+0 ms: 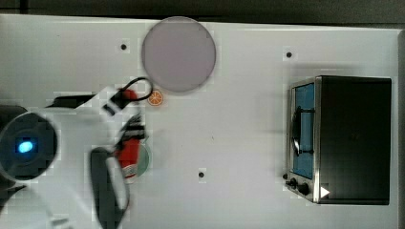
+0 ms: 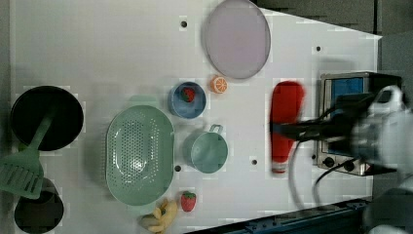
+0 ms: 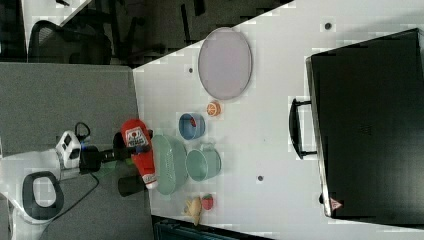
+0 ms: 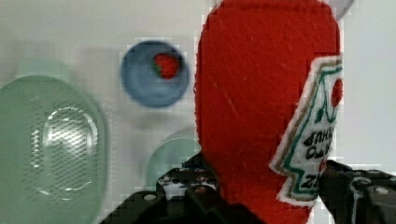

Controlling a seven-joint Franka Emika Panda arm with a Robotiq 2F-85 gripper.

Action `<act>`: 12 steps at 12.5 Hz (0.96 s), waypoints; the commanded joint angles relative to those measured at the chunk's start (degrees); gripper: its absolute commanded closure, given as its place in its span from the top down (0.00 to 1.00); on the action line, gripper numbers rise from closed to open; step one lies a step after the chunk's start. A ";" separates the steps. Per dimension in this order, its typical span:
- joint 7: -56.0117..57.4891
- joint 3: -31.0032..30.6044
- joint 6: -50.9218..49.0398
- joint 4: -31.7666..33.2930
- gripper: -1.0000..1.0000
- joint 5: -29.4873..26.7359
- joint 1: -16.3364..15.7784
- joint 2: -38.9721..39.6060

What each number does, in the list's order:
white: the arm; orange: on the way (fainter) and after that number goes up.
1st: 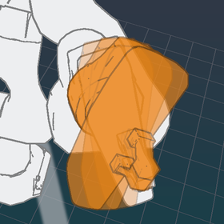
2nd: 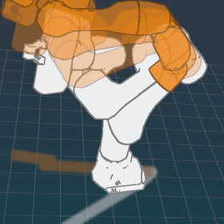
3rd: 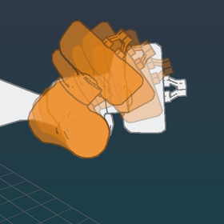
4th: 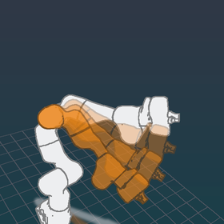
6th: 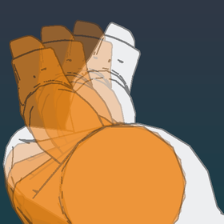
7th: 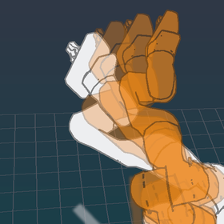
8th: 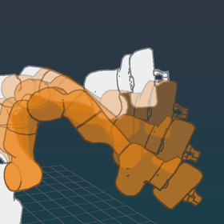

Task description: Pick Ketchup from the table and place it in strainer.

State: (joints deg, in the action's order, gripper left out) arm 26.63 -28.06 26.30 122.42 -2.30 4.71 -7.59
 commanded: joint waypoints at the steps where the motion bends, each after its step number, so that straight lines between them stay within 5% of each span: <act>1: -16.11 -7.19 2.85 0.87 0.61 -1.70 -1.54 4.68; 8: -31.46 -16.38 23.03 0.93 0.61 -1.58 -2.89 21.46; 9: -31.46 -16.33 25.86 0.92 0.65 -1.43 -3.29 24.17; 12: -31.57 -16.14 32.15 0.97 0.98 2.09 -3.83 30.96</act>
State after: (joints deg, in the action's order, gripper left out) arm -1.85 -44.06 56.71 123.66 -0.91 0.80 24.06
